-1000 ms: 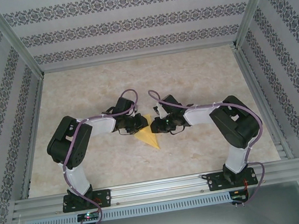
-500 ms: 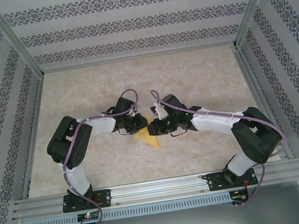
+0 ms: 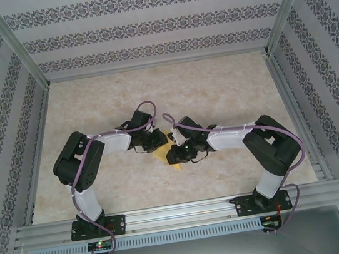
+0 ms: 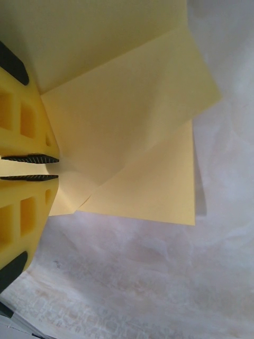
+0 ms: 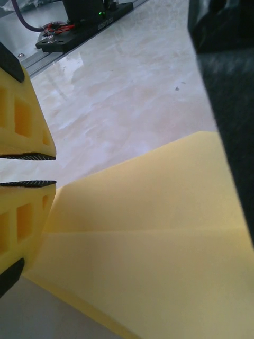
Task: Fold a paper plane with a square sheet of paper (fold left side to right side)
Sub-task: Fourth fold the wing at the center of the table.
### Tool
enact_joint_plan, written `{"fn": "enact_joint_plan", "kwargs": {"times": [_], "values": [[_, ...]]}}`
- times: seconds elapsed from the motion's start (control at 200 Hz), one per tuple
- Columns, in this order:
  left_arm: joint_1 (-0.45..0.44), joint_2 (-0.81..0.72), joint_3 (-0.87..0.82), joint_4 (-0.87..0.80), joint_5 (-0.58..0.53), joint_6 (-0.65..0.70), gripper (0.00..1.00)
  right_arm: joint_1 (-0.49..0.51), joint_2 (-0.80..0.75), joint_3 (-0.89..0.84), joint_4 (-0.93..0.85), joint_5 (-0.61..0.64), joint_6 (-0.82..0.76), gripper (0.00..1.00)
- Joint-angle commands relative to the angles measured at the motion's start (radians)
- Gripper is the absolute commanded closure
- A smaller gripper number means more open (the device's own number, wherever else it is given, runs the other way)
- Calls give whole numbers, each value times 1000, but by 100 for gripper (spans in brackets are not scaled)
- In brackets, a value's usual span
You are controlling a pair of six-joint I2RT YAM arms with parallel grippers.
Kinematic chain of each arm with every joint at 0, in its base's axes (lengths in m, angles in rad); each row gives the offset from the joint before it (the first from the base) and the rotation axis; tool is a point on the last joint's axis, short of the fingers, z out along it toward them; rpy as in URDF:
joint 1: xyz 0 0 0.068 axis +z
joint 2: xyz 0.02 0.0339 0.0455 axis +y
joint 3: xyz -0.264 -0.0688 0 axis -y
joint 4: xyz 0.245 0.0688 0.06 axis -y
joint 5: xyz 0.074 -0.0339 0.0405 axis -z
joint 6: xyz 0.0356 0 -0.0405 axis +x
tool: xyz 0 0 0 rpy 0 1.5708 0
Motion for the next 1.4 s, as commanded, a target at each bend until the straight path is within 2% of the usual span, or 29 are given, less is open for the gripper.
{"fn": "enact_joint_plan", "kwargs": {"times": [0.0, 1.394], "values": [[-10, 20, -36, -70, -42, 30, 81, 13, 16, 2, -16, 16, -17, 81], [-9, 33, -20, -94, -55, 39, 81, 25, 12, -49, -67, 19, -23, 85]]}}
